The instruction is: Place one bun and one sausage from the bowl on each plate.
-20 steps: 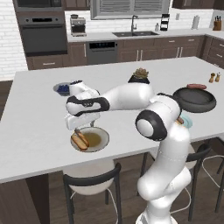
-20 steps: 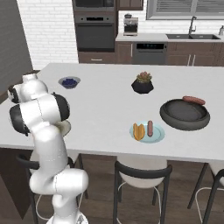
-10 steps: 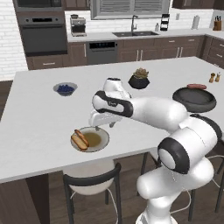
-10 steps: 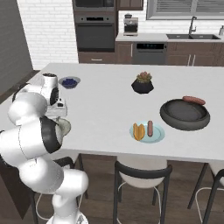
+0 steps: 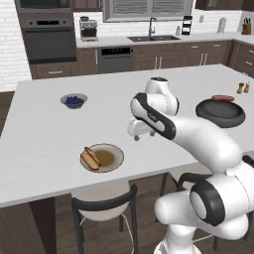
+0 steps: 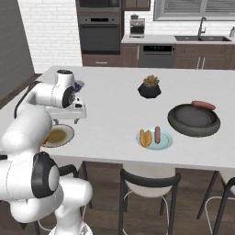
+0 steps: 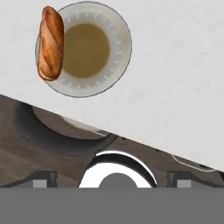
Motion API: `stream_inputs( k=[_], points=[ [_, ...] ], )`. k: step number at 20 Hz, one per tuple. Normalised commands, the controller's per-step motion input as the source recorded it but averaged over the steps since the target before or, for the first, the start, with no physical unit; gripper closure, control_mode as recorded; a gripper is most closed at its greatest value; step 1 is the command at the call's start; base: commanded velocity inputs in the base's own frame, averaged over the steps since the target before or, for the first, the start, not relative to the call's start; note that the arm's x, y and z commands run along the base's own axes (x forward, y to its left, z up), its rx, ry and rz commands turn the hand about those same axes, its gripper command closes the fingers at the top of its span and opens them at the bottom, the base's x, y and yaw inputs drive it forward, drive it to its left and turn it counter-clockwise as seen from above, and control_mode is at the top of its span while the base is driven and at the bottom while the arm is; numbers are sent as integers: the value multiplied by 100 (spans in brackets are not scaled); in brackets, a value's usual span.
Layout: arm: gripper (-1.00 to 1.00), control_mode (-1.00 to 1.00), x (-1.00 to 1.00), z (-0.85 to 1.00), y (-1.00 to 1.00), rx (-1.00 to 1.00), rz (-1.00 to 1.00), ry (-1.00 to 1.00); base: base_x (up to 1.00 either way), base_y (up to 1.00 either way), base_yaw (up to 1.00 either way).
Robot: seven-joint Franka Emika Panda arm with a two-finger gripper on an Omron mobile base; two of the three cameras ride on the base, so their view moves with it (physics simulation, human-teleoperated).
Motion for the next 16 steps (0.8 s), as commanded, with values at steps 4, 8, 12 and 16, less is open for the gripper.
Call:
stream_inputs(
  k=[4, 8, 12, 16],
  points=[
    [-100, -100, -36, 51, -77, -9, -4, 0, 0, 0, 0],
    [-100, -100, -76, 55, -59, -1, -6, -6, 0, 0, 0],
    [-100, -100, -88, 66, -29, -1, -10, -11, 0, 0, 0],
    [-100, -100, -92, 50, 0, 0, -2, -20, 0, 0, 0]
  ],
)
